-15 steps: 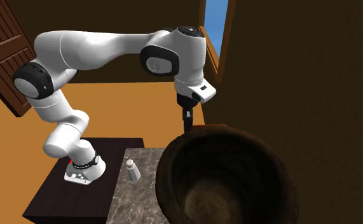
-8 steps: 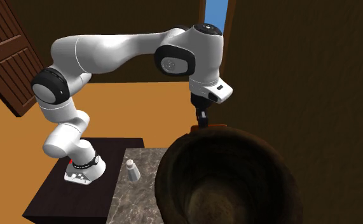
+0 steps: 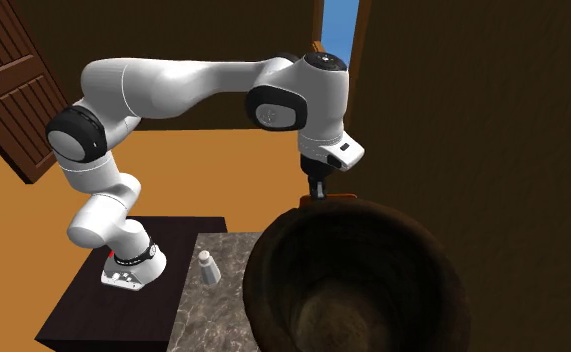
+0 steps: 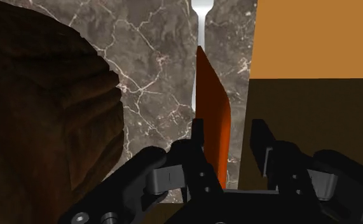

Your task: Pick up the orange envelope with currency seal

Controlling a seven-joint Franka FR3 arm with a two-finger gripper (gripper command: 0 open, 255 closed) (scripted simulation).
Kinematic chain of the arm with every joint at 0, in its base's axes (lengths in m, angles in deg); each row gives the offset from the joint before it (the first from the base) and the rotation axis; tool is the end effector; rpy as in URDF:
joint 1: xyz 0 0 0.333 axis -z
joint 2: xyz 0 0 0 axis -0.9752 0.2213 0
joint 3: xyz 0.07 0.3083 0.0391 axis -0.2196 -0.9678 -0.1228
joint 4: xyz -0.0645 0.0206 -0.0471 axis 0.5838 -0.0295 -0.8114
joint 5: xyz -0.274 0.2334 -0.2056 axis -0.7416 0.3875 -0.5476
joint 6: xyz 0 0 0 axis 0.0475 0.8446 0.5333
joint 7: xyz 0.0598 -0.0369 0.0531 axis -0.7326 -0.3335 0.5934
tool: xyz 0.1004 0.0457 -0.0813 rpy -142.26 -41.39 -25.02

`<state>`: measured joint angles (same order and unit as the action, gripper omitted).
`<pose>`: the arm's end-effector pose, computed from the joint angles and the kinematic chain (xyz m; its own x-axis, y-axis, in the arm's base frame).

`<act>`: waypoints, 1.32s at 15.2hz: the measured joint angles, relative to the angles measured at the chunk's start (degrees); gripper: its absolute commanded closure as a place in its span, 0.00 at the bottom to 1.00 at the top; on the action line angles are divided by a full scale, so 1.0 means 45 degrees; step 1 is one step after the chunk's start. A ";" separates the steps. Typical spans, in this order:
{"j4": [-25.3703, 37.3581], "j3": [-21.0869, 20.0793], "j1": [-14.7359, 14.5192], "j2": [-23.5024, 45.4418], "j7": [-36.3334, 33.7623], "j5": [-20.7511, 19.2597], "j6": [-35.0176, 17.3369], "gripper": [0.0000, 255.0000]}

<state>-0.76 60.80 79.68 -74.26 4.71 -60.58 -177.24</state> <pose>0.6235 -0.0784 0.5756 0.9982 0.0509 0.0326 0.0524 -0.9975 -0.0479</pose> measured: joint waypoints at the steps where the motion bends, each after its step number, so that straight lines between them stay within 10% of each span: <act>1: -0.0064 0.0035 0.0031 0.0021 0.0001 -0.0013 -0.0015 1.00; 20: 0.2805 0.0126 0.0202 0.0813 -0.0047 0.0053 0.2210 1.00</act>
<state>11.87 61.36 80.59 -70.60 4.50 -60.34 -167.29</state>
